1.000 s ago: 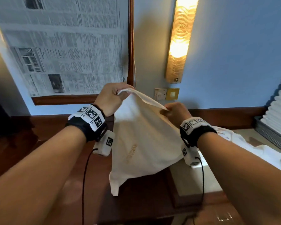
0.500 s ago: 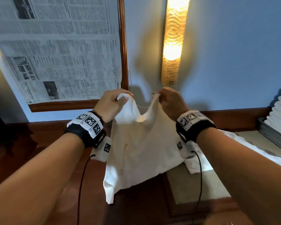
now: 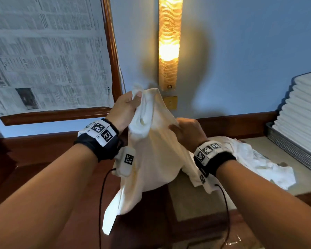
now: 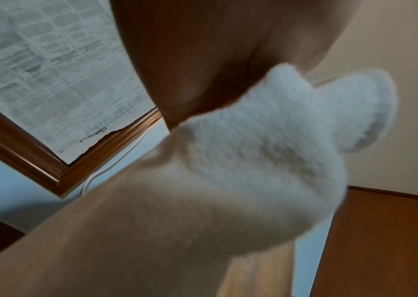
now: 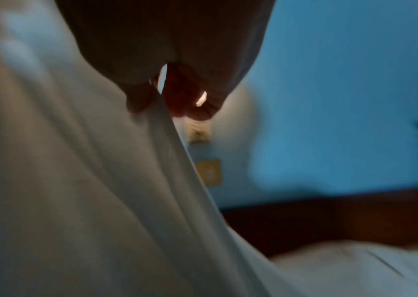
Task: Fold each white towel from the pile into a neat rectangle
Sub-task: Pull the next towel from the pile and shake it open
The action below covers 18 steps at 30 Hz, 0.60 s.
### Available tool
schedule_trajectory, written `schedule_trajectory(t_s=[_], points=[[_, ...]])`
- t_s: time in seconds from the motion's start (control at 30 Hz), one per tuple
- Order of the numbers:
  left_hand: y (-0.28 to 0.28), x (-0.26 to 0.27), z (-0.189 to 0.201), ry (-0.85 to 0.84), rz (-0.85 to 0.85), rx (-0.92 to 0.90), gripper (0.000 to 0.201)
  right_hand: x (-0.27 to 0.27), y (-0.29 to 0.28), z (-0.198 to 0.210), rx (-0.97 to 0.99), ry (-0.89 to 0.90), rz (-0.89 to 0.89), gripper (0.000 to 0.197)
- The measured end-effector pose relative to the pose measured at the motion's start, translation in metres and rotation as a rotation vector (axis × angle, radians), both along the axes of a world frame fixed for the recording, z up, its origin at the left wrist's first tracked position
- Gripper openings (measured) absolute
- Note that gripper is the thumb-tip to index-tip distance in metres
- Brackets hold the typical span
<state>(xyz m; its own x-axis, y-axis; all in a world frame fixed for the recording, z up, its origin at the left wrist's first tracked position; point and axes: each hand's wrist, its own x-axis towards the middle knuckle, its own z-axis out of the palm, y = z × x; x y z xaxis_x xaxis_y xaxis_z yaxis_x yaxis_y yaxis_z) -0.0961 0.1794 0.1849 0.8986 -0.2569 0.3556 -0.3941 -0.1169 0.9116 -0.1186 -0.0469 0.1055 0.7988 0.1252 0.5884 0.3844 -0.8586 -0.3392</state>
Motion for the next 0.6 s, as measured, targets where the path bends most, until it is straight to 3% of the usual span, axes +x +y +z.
schedule_trajectory(t_s=[0.07,0.13,0.23,0.3,0.4,0.5,0.6], points=[[0.006,0.004,-0.003,0.03,0.016,0.008,0.025,-0.006,-0.034,-0.029,0.109,0.243,-0.099,0.014],[0.006,0.003,-0.007,0.056,-0.005,0.024,0.024,-0.013,-0.052,-0.038,0.292,0.368,-0.178,0.015],[-0.003,-0.009,-0.015,0.062,-0.047,0.025,0.033,-0.011,-0.038,-0.011,0.39,0.242,-0.157,0.015],[-0.009,-0.021,-0.017,0.04,-0.052,0.021,0.039,-0.016,-0.008,0.024,0.409,0.097,-0.044,0.012],[-0.016,-0.04,-0.01,0.046,-0.072,-0.122,0.032,-0.027,0.037,0.073,0.394,-0.072,0.092,0.012],[-0.013,-0.054,-0.001,0.163,-0.12,-0.289,0.026,-0.036,0.059,0.102,0.326,-0.107,0.061,0.025],[0.005,-0.058,0.004,0.12,-0.138,-0.166,0.033,-0.056,0.067,0.109,0.216,-0.088,0.008,0.037]])
